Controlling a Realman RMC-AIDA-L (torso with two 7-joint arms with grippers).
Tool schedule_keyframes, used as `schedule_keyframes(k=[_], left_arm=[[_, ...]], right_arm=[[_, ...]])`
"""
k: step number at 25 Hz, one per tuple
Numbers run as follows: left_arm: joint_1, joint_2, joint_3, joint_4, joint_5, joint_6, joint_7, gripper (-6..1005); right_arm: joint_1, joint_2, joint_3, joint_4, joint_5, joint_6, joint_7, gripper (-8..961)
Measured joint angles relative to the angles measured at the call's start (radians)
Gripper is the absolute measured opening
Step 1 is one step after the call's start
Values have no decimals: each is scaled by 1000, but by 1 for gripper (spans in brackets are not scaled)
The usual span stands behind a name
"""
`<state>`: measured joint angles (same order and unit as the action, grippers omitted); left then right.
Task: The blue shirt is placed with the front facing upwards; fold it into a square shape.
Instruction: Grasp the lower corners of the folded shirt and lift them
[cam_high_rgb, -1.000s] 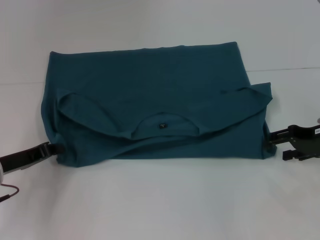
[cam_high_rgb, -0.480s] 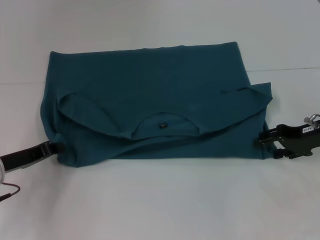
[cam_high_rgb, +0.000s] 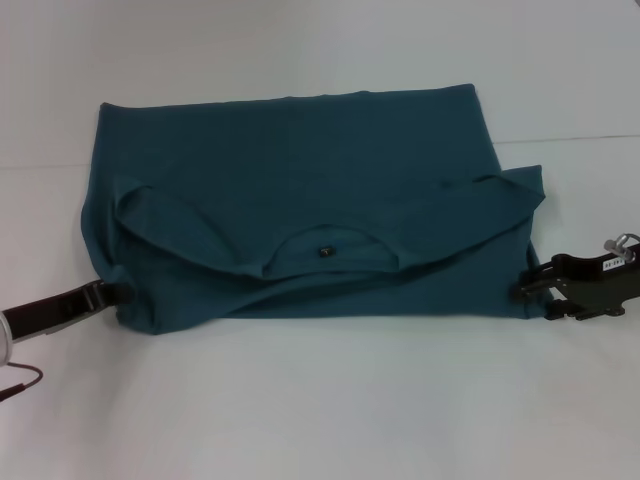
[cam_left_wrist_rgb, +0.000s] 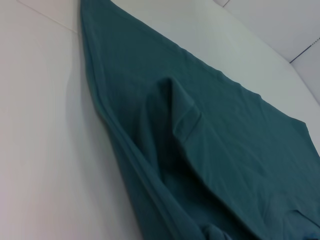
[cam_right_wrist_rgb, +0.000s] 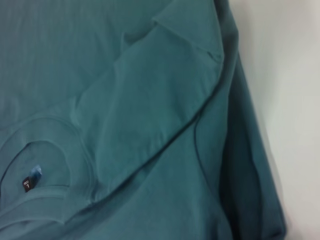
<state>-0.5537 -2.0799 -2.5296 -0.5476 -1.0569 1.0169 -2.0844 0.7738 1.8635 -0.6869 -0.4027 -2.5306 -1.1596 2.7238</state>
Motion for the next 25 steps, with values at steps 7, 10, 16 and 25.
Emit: schedule_keyframes(k=[7, 10, 16, 25], left_arm=[[-2, -2, 0, 0, 0, 0, 1, 42], [-2, -2, 0, 0, 0, 0, 1, 42], [-4, -3, 0, 3, 0, -5, 3, 42], [-12, 1, 0, 20, 0, -11, 4, 42]], right_arm=[[-11, 0, 4, -2, 1, 6, 0, 613], [-13, 0, 4, -5, 2, 5, -3, 531], [-9, 0, 11, -21, 9, 6, -11, 535], [-17, -3, 14, -100, 44, -63, -5, 542]])
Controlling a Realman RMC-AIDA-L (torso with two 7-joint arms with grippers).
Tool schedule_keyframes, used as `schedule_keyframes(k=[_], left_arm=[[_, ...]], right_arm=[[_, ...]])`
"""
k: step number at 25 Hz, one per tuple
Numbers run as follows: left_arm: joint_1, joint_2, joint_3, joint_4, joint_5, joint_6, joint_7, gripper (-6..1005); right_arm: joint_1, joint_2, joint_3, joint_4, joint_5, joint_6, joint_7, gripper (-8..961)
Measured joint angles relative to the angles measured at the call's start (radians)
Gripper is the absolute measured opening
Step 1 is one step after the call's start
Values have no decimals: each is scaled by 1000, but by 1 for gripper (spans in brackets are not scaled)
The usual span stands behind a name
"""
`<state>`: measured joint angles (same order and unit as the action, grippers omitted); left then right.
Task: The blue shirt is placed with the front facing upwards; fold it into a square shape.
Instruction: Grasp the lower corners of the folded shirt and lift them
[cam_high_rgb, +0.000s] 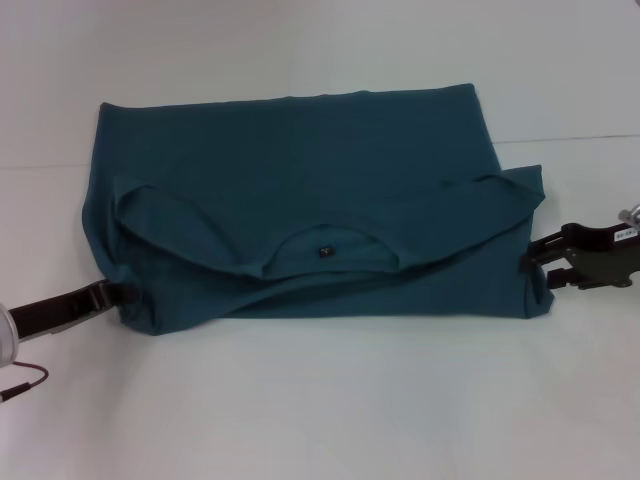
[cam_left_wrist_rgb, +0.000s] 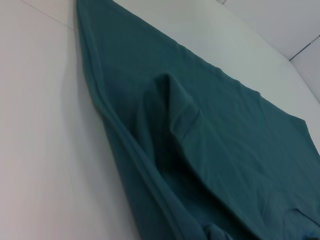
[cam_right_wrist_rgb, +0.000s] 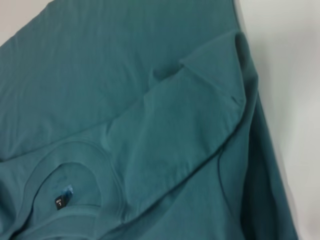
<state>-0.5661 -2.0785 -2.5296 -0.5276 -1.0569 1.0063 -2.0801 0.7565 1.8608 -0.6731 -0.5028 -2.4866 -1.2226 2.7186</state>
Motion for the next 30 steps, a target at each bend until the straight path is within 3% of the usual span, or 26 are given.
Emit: schedule_keyframes(k=[9, 16, 19, 30], left_arm=[[-7, 2, 0, 0, 0, -6, 0, 42], [-14, 2, 0, 1, 0, -14, 0, 42], [-16, 2, 0, 1, 0, -14, 0, 42], [-18, 2, 0, 2, 0, -14, 2, 42]], right_arm=[[-1, -23, -9, -37, -30, -73, 31, 548], [-2, -13, -11, -23, -47, -60, 33, 624], [-5, -12, -13, 2, -48, -35, 33, 751], [-5, 3, -23, 29, -48, 14, 26, 748]])
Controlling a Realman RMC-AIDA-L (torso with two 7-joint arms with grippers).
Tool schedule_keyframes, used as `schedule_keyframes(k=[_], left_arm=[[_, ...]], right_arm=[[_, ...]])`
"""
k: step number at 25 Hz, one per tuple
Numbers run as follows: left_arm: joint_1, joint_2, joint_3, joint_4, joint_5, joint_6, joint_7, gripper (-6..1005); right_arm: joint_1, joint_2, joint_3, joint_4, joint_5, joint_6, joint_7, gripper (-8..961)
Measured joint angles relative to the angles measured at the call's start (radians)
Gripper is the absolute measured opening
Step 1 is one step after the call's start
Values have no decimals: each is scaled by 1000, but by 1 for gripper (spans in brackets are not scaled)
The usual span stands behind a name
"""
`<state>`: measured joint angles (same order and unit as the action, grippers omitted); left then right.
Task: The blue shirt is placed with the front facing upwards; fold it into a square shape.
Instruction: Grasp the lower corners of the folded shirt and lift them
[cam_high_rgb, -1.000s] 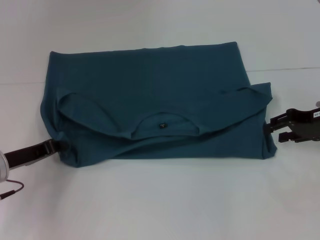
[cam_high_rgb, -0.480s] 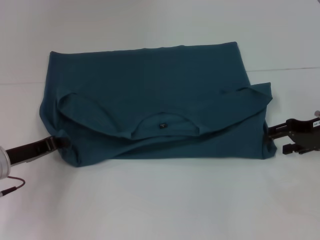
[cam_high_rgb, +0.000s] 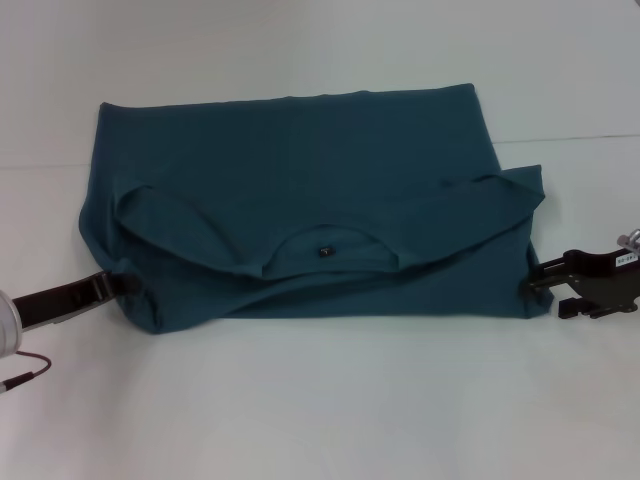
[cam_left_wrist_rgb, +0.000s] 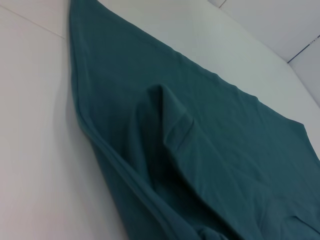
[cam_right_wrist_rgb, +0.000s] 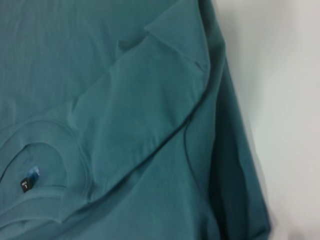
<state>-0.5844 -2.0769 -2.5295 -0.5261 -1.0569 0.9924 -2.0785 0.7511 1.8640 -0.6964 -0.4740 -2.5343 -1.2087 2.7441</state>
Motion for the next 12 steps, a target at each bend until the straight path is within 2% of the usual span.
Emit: schedule_keyframes(k=[12], left_arm=[[-1, 0, 0, 0, 0, -1, 9, 42]], right_arm=[[10, 26, 4, 0, 7, 33, -15, 740]])
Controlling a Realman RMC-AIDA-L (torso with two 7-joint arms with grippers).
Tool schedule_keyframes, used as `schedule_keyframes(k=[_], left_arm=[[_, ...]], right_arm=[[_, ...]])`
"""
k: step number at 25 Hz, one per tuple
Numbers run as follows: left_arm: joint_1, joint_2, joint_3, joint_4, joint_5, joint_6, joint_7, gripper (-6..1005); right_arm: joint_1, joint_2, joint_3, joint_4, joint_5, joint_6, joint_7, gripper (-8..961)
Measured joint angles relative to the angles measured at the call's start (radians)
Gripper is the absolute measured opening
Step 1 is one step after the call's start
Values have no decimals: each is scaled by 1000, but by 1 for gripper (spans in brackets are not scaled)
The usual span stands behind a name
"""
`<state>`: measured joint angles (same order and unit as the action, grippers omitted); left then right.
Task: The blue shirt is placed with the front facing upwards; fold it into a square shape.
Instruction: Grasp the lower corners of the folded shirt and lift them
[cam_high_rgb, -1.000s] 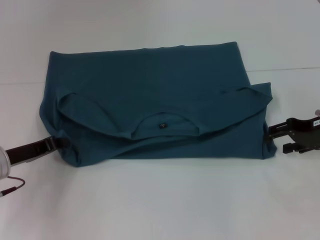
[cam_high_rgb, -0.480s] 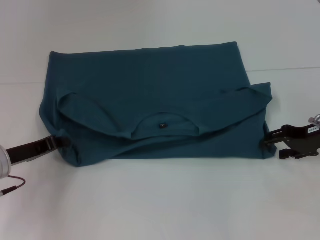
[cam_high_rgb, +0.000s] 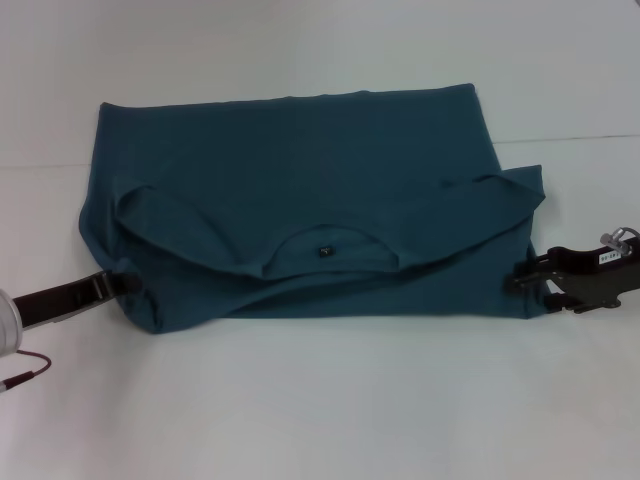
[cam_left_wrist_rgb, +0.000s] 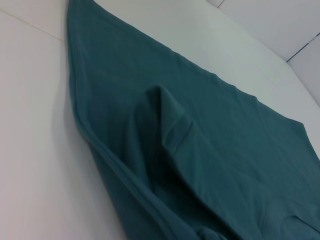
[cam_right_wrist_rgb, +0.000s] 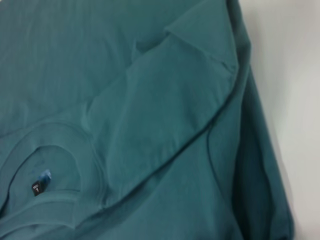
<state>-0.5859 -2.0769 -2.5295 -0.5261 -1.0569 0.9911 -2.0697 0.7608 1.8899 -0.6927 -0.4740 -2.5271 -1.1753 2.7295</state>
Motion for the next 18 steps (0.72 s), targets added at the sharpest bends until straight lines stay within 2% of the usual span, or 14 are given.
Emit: schedule_keyframes(k=[6, 18], left_arm=[[0, 0, 0, 0, 0, 0, 1, 42], [-2, -3, 0, 1, 0, -5, 3, 42]], right_arm=[[9, 10, 5, 0, 12, 11, -12, 737], [16, 8, 5, -9, 112, 11, -49, 737]])
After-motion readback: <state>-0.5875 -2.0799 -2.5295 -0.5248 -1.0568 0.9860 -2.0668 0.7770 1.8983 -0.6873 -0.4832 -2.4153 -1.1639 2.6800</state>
